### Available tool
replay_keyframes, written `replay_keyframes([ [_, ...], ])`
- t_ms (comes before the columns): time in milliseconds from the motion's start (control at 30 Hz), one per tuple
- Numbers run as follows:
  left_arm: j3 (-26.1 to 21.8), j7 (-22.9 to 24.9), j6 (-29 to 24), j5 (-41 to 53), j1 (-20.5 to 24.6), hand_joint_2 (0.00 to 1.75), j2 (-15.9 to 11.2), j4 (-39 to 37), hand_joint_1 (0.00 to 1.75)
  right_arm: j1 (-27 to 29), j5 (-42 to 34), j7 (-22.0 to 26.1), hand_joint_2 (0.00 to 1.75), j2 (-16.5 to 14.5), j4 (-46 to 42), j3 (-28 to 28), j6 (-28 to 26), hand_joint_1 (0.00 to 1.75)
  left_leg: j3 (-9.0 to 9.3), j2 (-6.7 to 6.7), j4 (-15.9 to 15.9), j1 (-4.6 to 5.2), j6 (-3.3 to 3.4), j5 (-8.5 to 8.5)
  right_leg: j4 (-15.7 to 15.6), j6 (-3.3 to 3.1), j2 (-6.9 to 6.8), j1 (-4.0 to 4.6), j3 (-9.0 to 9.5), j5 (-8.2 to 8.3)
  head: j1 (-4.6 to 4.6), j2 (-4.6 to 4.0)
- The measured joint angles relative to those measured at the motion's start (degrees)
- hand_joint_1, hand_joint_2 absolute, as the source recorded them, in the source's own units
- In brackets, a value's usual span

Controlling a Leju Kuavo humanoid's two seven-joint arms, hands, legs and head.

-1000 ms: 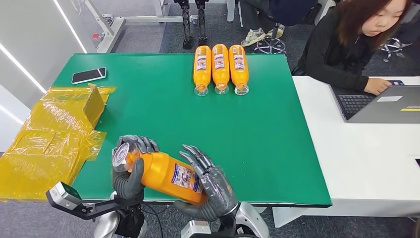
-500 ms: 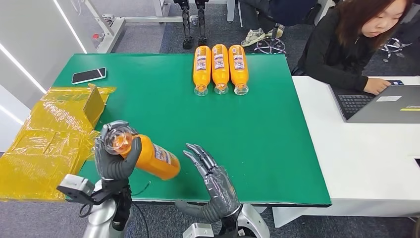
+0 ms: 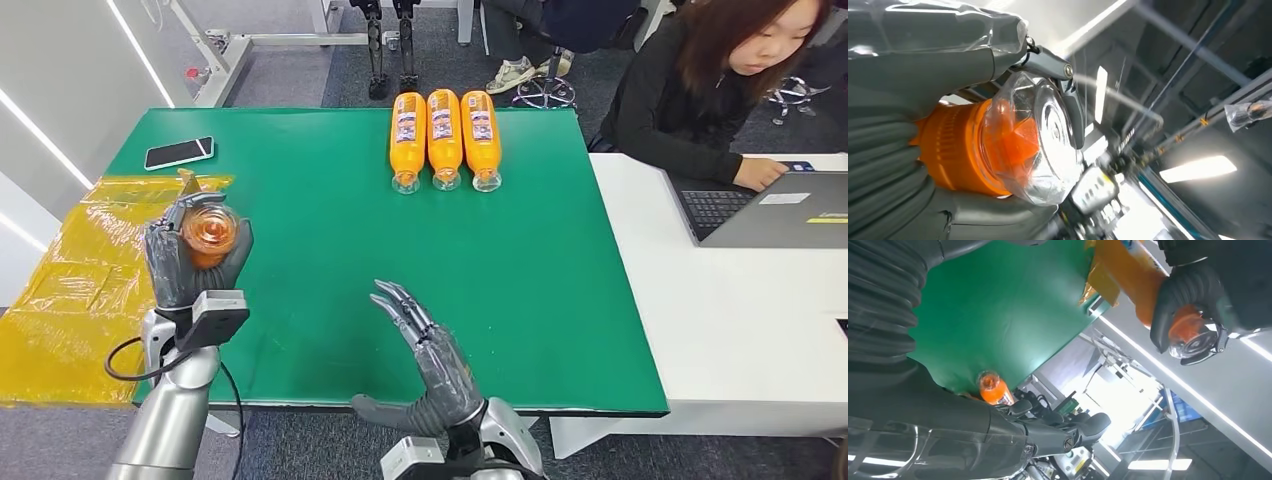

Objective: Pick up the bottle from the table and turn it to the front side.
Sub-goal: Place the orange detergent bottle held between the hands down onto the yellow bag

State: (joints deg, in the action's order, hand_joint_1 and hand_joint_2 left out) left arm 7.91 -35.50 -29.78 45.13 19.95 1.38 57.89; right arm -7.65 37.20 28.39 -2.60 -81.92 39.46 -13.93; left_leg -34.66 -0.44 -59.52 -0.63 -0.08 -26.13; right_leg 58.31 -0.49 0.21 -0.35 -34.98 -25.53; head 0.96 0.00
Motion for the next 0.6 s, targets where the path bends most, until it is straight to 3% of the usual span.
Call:
replay_keyframes([
  [100, 0.0, 3.1, -6.8, 8.2, 4.1, 1.75, -2.1, -7.7, 1.75, -1.9, -2.0, 0.9, 1.75, 0.7, 2.0, 1.1, -1.1, 0.0, 0.01, 0.04, 0.0, 0.0, -0.01, 0.04, 0.0, -0.04, 0.03, 0.0, 0.0, 0.04, 0.01, 0.0],
  [200, 0.0, 8.0, -9.5, 17.0, 7.2, 1.75, -4.5, -14.5, 1.75, -3.1, -3.5, 1.3, 1.75, 1.4, 3.4, 2.0, -2.1, 0.0, 0.03, 0.2, 0.0, 0.0, -0.02, 0.04, 0.0, -0.1, 0.17, 0.0, -0.05, 0.08, -0.01, 0.0],
  [367, 0.0, 18.7, -9.8, 31.3, 10.3, 1.75, -7.7, -24.2, 1.75, -4.0, -4.8, 1.5, 1.75, 2.3, 4.7, 3.0, -3.7, 0.0, 0.0, 0.24, 0.0, 0.0, -0.04, 0.05, 0.0, -0.11, 0.22, 0.0, -0.11, 0.08, -0.01, 0.0],
  [600, 1.6, 27.2, -7.6, 40.5, 12.5, 1.75, -9.9, -34.9, 1.74, -3.6, -5.0, 1.0, 1.75, 3.8, 4.9, 3.5, -4.9, 0.0, -0.05, 0.25, 0.0, 0.0, -0.04, 0.04, 0.0, -0.1, 0.26, 0.0, -0.18, 0.08, 0.0, 0.0],
])
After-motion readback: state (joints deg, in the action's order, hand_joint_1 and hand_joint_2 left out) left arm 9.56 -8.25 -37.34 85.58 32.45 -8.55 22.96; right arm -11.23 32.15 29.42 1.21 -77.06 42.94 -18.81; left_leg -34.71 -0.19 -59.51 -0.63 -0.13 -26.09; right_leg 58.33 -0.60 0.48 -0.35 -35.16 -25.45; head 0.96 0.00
